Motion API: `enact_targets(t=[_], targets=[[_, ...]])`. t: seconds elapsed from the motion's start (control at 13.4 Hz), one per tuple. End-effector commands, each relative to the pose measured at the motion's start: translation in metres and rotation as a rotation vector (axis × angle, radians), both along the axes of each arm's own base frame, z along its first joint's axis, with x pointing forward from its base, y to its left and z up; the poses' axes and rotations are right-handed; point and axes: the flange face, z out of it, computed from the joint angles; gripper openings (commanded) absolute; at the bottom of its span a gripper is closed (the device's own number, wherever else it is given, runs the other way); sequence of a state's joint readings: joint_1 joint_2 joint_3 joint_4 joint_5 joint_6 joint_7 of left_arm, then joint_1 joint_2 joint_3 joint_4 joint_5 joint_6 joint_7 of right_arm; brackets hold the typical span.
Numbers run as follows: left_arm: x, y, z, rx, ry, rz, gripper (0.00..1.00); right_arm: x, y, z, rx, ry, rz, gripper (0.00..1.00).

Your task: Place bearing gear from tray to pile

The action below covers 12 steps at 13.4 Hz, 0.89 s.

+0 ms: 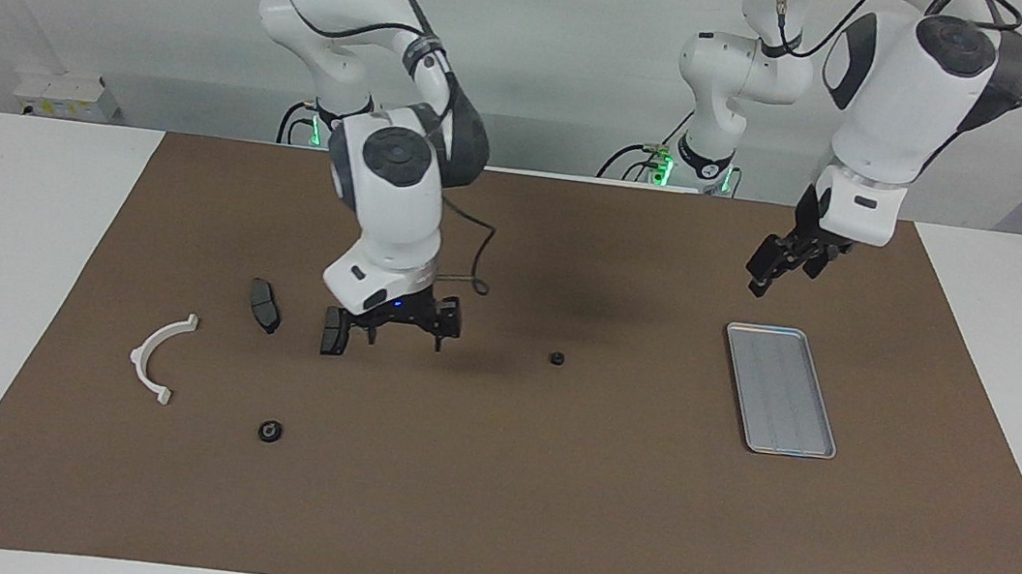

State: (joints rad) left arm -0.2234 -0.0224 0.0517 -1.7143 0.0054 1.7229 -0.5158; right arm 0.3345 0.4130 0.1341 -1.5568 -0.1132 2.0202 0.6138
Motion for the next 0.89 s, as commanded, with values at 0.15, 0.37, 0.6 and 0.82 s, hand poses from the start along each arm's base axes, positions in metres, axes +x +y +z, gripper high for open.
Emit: enact_targets(t=[0.15,0.37,0.6,0.82], targets=[[-0.008,0.044,-0.010,0.008,0.036,-0.111,1.00,-0.053,0.100,-0.011,0.066,0.016,-0.201,1.00],[-0.009,0.061,-0.014,0.009,0.062,-0.091,1.00,-0.078,0.152,-0.052,0.041,-0.014,-0.197,1.00],[-0.009,0.062,-0.014,0.008,0.068,-0.097,1.00,-0.084,0.170,-0.092,0.015,-0.022,-0.193,1.00],[-0.010,0.056,-0.003,-0.060,0.071,-0.105,1.00,-0.077,0.174,-0.109,0.020,-0.021,-0.195,1.00]])
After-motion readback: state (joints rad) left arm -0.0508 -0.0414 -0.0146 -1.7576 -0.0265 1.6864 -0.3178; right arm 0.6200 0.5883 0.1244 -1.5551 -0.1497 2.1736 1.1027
